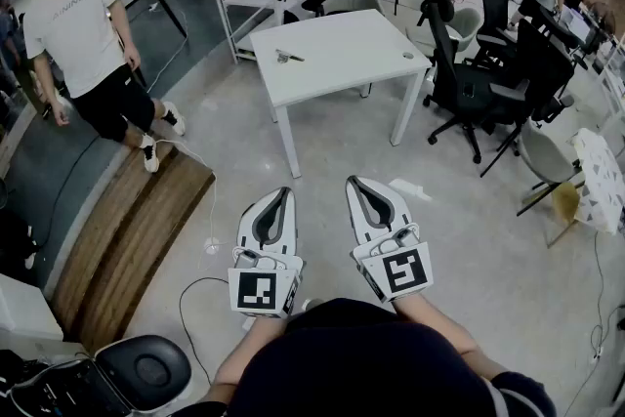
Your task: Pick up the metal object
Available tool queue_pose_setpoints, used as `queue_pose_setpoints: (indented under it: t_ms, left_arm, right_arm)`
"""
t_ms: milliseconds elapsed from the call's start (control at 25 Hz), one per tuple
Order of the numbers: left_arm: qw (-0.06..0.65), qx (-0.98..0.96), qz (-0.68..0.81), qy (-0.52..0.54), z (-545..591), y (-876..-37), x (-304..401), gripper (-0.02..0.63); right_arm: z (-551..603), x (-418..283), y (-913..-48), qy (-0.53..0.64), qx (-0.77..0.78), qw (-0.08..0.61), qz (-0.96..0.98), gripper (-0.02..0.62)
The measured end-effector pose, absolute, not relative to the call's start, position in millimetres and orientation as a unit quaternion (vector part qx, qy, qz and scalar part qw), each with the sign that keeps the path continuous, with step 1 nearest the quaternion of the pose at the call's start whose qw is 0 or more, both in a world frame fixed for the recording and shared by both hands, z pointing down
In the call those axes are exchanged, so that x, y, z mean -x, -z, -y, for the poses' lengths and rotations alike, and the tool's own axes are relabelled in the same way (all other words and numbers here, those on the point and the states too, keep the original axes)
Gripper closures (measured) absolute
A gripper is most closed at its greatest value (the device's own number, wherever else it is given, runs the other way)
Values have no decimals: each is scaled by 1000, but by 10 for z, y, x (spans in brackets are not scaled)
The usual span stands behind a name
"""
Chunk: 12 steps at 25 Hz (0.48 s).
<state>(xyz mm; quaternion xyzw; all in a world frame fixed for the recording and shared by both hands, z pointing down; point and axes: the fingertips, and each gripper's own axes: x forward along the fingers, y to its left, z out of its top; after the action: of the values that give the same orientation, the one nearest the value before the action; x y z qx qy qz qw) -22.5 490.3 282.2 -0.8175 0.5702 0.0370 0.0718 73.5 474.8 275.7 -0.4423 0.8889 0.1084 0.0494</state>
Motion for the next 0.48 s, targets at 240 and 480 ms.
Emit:
queue_pose_setpoints:
  t_ms: [240,480]
  left_arm:
    - [77,820,-567,-29,-4803,-2822,380,581]
    - [68,828,-555,-34,-4718,-2891,587,581]
  right_arm:
    - [-4649,-596,-2735,-101,447,57,-887,571]
    - [-4612,-387,-2802,-103,455,59,-882,569]
